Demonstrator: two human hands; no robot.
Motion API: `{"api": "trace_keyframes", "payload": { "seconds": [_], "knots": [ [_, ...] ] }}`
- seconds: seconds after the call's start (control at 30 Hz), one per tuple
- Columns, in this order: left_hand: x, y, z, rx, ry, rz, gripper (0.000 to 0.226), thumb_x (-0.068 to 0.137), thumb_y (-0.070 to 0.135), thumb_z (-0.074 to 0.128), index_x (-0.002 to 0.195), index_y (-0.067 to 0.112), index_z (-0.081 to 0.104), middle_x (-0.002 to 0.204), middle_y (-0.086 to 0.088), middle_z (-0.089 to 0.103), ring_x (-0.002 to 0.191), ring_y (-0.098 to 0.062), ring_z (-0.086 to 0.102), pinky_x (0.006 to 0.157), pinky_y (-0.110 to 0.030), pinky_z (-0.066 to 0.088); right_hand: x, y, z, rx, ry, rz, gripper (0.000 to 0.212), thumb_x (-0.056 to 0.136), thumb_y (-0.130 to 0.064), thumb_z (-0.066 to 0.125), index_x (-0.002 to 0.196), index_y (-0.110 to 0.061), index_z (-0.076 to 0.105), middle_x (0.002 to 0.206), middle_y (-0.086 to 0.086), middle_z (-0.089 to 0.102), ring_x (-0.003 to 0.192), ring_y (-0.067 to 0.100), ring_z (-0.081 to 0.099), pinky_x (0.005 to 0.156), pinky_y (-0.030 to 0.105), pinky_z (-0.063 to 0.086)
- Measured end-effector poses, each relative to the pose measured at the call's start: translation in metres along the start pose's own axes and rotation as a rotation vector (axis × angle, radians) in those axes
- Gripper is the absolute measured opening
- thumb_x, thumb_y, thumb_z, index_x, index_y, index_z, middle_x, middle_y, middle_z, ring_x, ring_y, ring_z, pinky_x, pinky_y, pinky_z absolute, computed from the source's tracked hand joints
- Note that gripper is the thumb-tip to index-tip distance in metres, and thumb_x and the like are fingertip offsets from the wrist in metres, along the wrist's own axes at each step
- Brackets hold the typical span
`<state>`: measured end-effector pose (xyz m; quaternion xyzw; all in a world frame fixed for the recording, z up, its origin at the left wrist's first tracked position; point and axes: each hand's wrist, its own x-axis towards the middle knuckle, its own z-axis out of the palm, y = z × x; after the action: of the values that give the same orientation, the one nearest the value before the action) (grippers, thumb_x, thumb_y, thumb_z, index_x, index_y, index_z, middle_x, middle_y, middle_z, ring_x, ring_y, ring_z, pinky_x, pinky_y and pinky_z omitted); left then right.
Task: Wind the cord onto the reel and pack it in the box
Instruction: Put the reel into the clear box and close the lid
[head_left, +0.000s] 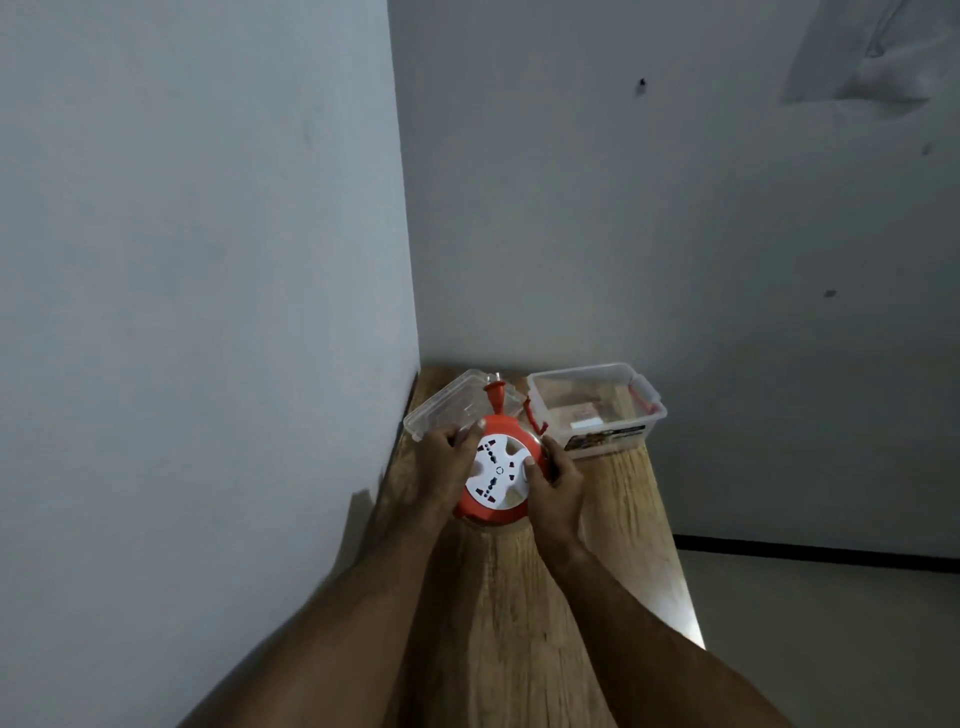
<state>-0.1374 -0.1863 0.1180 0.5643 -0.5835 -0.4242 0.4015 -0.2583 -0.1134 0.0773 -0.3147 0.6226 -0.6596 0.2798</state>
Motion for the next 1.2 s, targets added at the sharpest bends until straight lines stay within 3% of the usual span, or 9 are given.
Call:
{"api": "trace_keyframes", "payload": {
  "seconds": [0.13, 0.23, 0.37, 0.47, 0.57, 0.73, 0.83, 1.03, 1.2],
  "knots": [
    [-0.014, -0.042, -0.016, 0.049, -0.037, -0.029, 0.051, 0.081, 0.068, 0.062, 0.103, 0.023, 0.072, 0.091, 0.003, 0.076, 0.068, -0.012, 0.075, 0.059, -0.032, 0.063, -0.022, 0.026, 0.004, -0.04, -0.046, 0.054, 0.029, 0.098, -0.008, 0.063, 0.125, -0.017, 0.067, 0.114, -0.002, 0.073, 0.103, 0.014, 0.072, 0.081, 0.035, 0.064],
    [-0.023, -0.069, -0.025, 0.067, -0.035, -0.054, 0.052, 0.078, 0.068, 0.064, 0.112, 0.03, 0.07, 0.101, 0.005, 0.076, 0.075, -0.012, 0.075, 0.063, -0.035, 0.064, -0.041, 0.042, 0.008, -0.061, -0.071, 0.096, 0.026, 0.099, -0.006, 0.061, 0.112, -0.028, 0.067, 0.107, -0.004, 0.074, 0.099, 0.011, 0.072, 0.076, 0.027, 0.062],
    [-0.039, -0.097, -0.035, 0.101, -0.031, -0.075, 0.053, 0.081, 0.069, 0.061, 0.119, 0.033, 0.069, 0.11, 0.008, 0.075, 0.086, -0.011, 0.073, 0.071, -0.035, 0.064, -0.058, 0.065, 0.013, -0.129, -0.092, 0.155, 0.033, 0.098, -0.009, 0.063, 0.131, -0.011, 0.064, 0.121, 0.001, 0.07, 0.112, 0.017, 0.067, 0.083, 0.023, 0.058],
    [-0.051, -0.101, -0.044, 0.151, -0.03, -0.108, 0.051, 0.087, 0.063, 0.061, 0.125, 0.03, 0.068, 0.111, 0.004, 0.075, 0.087, -0.007, 0.07, 0.065, -0.021, 0.059, -0.068, 0.073, 0.019, -0.223, -0.111, 0.189, 0.045, 0.096, -0.013, 0.067, 0.14, -0.007, 0.058, 0.131, 0.005, 0.059, 0.118, 0.017, 0.06, 0.082, 0.014, 0.049],
    [-0.056, -0.104, -0.051, 0.229, -0.027, -0.09, 0.04, 0.095, 0.045, 0.061, 0.129, 0.024, 0.066, 0.114, 0.0, 0.074, 0.087, -0.006, 0.064, 0.049, -0.002, 0.04, -0.075, 0.076, 0.023, -0.29, -0.137, 0.181, 0.051, 0.093, -0.009, 0.069, 0.142, -0.003, 0.054, 0.132, 0.007, 0.054, 0.115, 0.013, 0.054, 0.082, 0.009, 0.042],
    [-0.053, -0.117, -0.062, 0.268, -0.033, -0.076, 0.04, 0.095, 0.046, 0.062, 0.128, 0.025, 0.068, 0.112, -0.001, 0.075, 0.088, -0.007, 0.065, 0.051, -0.001, 0.042, -0.086, 0.088, 0.034, -0.34, -0.168, 0.17, 0.05, 0.095, -0.012, 0.067, 0.142, -0.002, 0.052, 0.134, 0.009, 0.052, 0.122, 0.021, 0.055, 0.101, 0.039, 0.052],
    [-0.052, -0.125, -0.069, 0.318, -0.025, -0.091, 0.042, 0.091, 0.056, 0.061, 0.125, 0.031, 0.069, 0.106, 0.004, 0.077, 0.09, -0.009, 0.07, 0.064, -0.01, 0.048, -0.093, 0.092, 0.04, -0.359, -0.196, 0.17, 0.049, 0.098, -0.014, 0.063, 0.143, 0.0, 0.049, 0.137, 0.006, 0.047, 0.124, 0.02, 0.053, 0.103, 0.041, 0.052],
    [-0.05, -0.134, -0.065, 0.275, -0.009, -0.075, 0.036, 0.092, 0.043, 0.067, 0.122, 0.024, 0.072, 0.117, 0.004, 0.074, 0.1, -0.013, 0.071, 0.081, -0.032, 0.061, -0.099, 0.104, 0.047, -0.44, -0.201, 0.15, 0.054, 0.1, -0.025, 0.06, 0.148, -0.006, 0.044, 0.143, 0.005, 0.043, 0.128, 0.022, 0.051, 0.102, 0.046, 0.053],
    [-0.049, -0.136, -0.062, 0.28, -0.004, -0.048, 0.035, 0.092, 0.041, 0.066, 0.121, 0.023, 0.072, 0.118, 0.004, 0.073, 0.099, -0.012, 0.07, 0.082, -0.031, 0.061, -0.101, 0.103, 0.048, -0.476, -0.196, 0.137, 0.054, 0.103, -0.028, 0.056, 0.151, -0.009, 0.04, 0.149, 0.005, 0.039, 0.133, 0.021, 0.048, 0.103, 0.044, 0.054]
  ]
}}
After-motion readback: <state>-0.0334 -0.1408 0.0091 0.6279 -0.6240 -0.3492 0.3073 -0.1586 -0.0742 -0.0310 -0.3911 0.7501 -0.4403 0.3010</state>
